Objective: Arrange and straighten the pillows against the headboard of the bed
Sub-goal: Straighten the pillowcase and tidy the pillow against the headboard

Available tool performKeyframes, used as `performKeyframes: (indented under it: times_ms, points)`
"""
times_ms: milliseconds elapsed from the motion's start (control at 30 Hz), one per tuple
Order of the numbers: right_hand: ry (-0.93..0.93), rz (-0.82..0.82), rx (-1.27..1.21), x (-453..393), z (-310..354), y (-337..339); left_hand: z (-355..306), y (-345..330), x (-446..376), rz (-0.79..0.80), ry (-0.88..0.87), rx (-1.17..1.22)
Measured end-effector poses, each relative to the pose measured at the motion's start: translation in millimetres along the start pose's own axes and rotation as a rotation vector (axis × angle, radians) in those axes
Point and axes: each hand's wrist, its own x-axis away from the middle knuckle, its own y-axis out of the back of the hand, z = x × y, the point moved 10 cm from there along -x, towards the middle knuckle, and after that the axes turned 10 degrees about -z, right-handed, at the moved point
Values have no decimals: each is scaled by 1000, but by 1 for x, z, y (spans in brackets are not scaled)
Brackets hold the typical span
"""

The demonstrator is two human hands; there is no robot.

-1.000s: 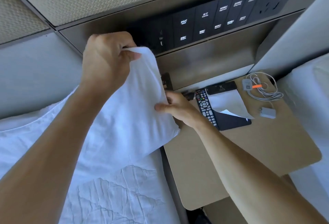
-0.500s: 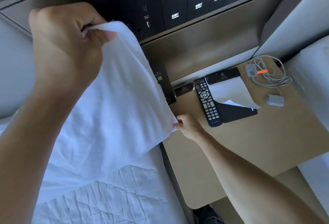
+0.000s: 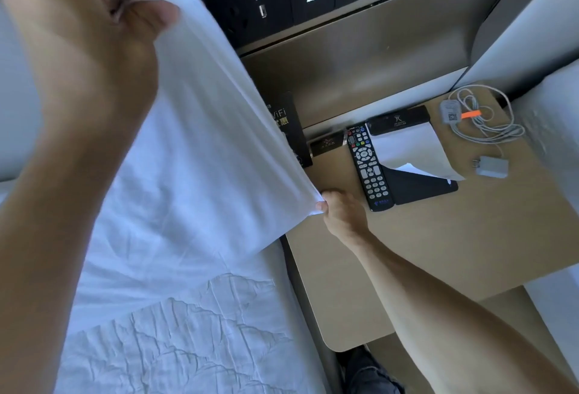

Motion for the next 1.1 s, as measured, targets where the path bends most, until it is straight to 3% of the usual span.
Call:
performKeyframes:
  times_ms: [100,200,300,400,500,667,767,900,1000,1100]
  points:
    - [-78,65,-91,-6,-4,-4,-21,-3,2,-31,-77,-44]
    - [-29,167,-256,-17,24,13,-31,-2,4,-39,-138,-64]
    - [31,204,-580,-26,66,68,-31,-1,2,-67,-150,-25]
    - [220,197,-844,-23,138,145,-32,0,1,-87,-144,-34]
    - [408,83,-953,-19,203,205,-37,1,2,-93,-147,-37]
    - [462,-296,-820,-30,246,246,-38,4,7,-73,-168,50]
    - [412,-378,-790,-34,243,251,-27,9,12,41,-170,60]
    - [354,-431,-780,-34,228,255,29,22,30,193,-162,-234]
    - [343,-446,-763,-34,225,255,69,50,39,125,-138,-355]
    - [338,-494,-693,-31,230,258,74,76,38,-2,-169,-318]
